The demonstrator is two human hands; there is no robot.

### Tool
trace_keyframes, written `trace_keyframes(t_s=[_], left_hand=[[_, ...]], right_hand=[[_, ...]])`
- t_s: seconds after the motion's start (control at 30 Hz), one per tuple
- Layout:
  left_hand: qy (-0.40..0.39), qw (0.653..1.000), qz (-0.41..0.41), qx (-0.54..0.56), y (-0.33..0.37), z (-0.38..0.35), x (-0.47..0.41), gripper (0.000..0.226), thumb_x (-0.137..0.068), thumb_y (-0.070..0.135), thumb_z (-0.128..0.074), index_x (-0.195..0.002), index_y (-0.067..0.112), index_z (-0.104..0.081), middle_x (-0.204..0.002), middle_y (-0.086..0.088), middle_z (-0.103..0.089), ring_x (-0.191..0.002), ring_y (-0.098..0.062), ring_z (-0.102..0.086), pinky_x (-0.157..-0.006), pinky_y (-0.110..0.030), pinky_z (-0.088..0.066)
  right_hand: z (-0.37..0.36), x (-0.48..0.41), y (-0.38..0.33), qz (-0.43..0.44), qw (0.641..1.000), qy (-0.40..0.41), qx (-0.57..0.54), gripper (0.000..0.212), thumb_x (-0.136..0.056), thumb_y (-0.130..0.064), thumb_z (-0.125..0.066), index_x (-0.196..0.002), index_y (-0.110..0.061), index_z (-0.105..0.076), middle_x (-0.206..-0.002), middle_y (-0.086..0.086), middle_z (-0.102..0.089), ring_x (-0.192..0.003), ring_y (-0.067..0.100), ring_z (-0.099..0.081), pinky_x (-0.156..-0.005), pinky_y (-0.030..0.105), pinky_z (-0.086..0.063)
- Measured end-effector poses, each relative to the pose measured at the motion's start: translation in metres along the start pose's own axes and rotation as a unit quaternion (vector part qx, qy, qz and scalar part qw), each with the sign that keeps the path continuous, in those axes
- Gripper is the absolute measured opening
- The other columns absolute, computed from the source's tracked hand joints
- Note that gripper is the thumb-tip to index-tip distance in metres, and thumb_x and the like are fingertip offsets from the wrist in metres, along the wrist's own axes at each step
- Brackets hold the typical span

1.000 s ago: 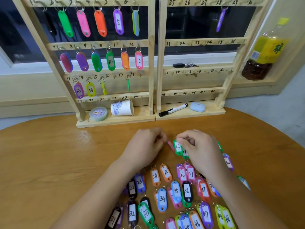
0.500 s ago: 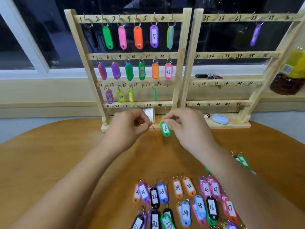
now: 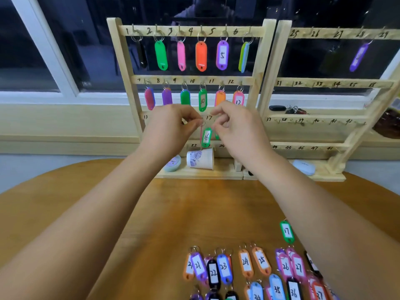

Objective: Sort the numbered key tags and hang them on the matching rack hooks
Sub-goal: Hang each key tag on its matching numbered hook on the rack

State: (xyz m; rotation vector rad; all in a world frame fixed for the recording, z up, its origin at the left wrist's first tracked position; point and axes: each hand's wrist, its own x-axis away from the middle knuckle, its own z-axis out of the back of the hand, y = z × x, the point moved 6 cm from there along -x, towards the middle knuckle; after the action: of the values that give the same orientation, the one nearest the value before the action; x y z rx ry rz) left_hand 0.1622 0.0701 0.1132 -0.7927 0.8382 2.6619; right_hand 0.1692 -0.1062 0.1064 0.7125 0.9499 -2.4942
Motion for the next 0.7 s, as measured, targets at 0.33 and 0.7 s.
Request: trace_keyframes(t_s=[0.33,0.7], left_hand=[[0.029,0.999,0.014,-0.037,-0.001,-0.001,-0.012,0.014,-0.096,0.039,-0.076,-0.093,0.026,-0.083,-0.08,0.011,-0.073,-0.075,-0.01,-0.064,-0.064,-0.028,-0.043],[-0.02,0.998,0.038,-0.055,-0.002,-0.005,-0.02,0.021,-0.099,0.045,-0.072,-0.096,0.027,-0.083,-0.083,0.004,-0.075,-0.08,-0.019,-0.067,-0.07,-0.037,-0.058]], right_hand=[[0.002,-0.013,-0.003,-0.01,1.0,0.009,-0.025,0.014,-0.094,-0.024,-0.075,-0.106,-0.031,-0.07,-0.086,-0.017,-0.072,-0.073,0.006,-0.057,-0.076,0.041,-0.058],[0.0,-0.021,-0.01,-0.005,1.0,0.003,-0.023,0.011,-0.096,-0.019,-0.071,-0.102,-0.028,-0.071,-0.081,-0.017,-0.069,-0.077,0.006,-0.062,-0.087,0.042,-0.059]])
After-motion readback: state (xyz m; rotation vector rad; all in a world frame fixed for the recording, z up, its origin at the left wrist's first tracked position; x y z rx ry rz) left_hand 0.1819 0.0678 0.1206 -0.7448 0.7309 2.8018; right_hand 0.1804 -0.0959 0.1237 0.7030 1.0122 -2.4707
